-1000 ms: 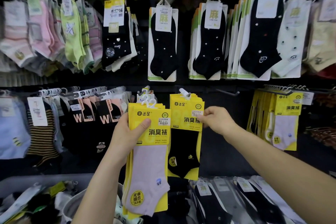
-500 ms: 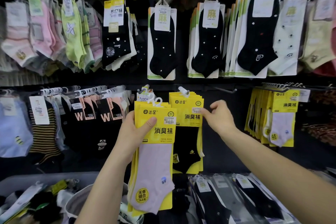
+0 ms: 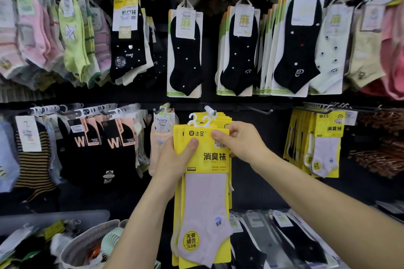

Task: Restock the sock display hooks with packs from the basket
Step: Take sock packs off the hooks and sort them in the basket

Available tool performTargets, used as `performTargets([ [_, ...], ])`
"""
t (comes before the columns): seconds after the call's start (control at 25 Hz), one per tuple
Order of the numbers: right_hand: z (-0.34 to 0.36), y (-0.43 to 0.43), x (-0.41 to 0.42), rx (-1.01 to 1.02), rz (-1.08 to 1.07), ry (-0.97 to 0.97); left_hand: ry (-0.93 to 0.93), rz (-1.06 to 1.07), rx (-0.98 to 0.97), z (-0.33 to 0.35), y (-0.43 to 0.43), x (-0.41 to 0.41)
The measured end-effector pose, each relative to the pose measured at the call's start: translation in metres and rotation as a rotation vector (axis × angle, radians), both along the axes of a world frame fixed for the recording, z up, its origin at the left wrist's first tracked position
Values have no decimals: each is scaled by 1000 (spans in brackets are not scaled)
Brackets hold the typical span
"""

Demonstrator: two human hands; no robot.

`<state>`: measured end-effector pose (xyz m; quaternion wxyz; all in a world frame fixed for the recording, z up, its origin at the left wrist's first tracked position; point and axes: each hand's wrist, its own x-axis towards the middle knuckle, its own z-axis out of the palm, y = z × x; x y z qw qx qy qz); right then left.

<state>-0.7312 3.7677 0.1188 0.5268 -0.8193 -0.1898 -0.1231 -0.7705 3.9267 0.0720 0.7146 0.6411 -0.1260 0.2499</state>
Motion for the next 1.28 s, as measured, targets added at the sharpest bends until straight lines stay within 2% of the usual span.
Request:
performTargets([
  [0.08,1,-5,3,46,14,30,-11,-3,1,0,-3,2],
  [0.32,3,-17,25,196,-70,39,-22,212,-21,0,11,4],
  [0.48,11,-14,39,171,-128,4,-19,270,-71,3,33,1],
  [0.76,5,7,54,76,-178,21,-41,326,-32,6,42,-7],
  [1.08,-2,13,52,15,-242,56,-21,304,2,-1,31,1],
  [1.2,-7,0,42,29,-325,-93,-55,250,3,2,25,1],
  [1.28,-5,0,28,57,-198,-207,-58,235,17,4,19,1],
])
